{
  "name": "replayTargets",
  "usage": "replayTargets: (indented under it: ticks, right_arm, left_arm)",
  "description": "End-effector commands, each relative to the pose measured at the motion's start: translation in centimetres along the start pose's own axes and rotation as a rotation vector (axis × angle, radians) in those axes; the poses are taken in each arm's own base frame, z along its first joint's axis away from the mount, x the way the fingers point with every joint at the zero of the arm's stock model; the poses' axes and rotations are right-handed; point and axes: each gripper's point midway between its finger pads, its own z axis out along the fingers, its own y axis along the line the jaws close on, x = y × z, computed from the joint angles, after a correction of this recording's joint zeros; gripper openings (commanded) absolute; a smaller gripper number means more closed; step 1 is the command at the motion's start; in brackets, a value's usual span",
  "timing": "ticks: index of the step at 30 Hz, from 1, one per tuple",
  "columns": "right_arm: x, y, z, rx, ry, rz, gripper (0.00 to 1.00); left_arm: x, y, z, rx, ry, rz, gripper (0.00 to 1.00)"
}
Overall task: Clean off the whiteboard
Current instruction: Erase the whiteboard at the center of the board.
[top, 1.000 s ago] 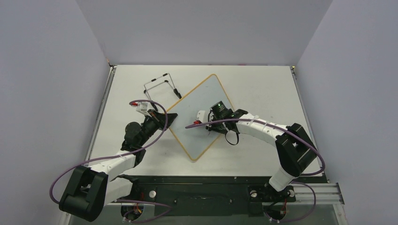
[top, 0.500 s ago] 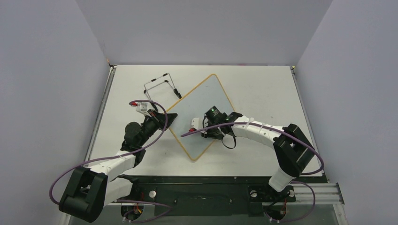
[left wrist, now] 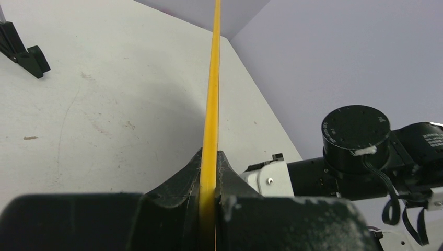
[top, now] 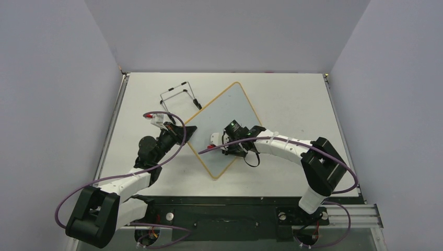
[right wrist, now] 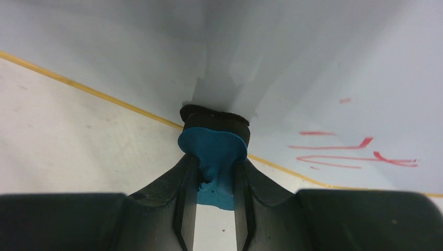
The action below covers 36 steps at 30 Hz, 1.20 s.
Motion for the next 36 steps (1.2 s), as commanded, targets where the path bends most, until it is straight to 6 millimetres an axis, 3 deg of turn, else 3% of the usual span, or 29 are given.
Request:
replayTargets:
  ticks: [1, 5, 9, 13, 16, 20, 23, 27, 29, 33, 36]
  right_arm:
    - [-7.9, -2.0, -2.9, 0.077, -0.235, 0.023, 0.0]
    - [-8.9, -6.3, -5.3, 0.189, -0.315, 0.141, 0.0]
    - [-6.3, -8.6, -4.8, 0.223, -0.275, 0.231, 0.0]
    - [-2.3, -7.8, -2.2, 0.156, -0.149, 0.204, 0.0]
    - [-1.1, -4.5, -0.7, 0.015, -0.11, 0.147, 0.0]
    - [-3.4, -1.5, -0.5, -0.08, -0.145, 0.055, 0.0]
    - [-5.7, -0.6, -1.3, -0.084, -0.202, 0.033, 0.0]
    - [-8.2, -2.6, -3.3, -0.013, -0.312, 0.097, 0.0]
    - [-8.0, -4.3, -3.9, 0.038, -0.339, 0.154, 0.0]
    - [-4.3, -7.6, -3.2, 0.136, -0.272, 0.261, 0.0]
    - [-1.1, -7.6, -1.5, 0.124, -0.169, 0.216, 0.0]
  left_arm:
    - [-2.9, -4.6, 0.2, 0.164, -0.077, 0.006, 0.0]
    - [-2.8, -4.7, 0.3, 0.168, -0.07, 0.004, 0.0]
    - [-2.7, -4.6, 0.3, 0.166, -0.069, 0.002, 0.0]
    - [-2.7, -4.6, 0.3, 0.166, -0.069, 0.001, 0.0]
    - [-2.7, -4.6, 0.3, 0.165, -0.069, 0.0, 0.0]
    - [-2.8, -4.6, 0.3, 0.17, -0.07, 0.0, 0.0]
    - [-2.7, -4.6, 0.2, 0.17, -0.072, -0.001, 0.0]
    - [-2.5, -4.5, 0.0, 0.169, -0.069, -0.005, 0.0]
    - [-2.4, -4.5, 0.0, 0.171, -0.067, -0.008, 0.0]
    - [-2.3, -4.5, 0.0, 0.173, -0.066, -0.012, 0.0]
    - [-2.3, -4.5, 0.0, 0.175, -0.066, -0.017, 0.0]
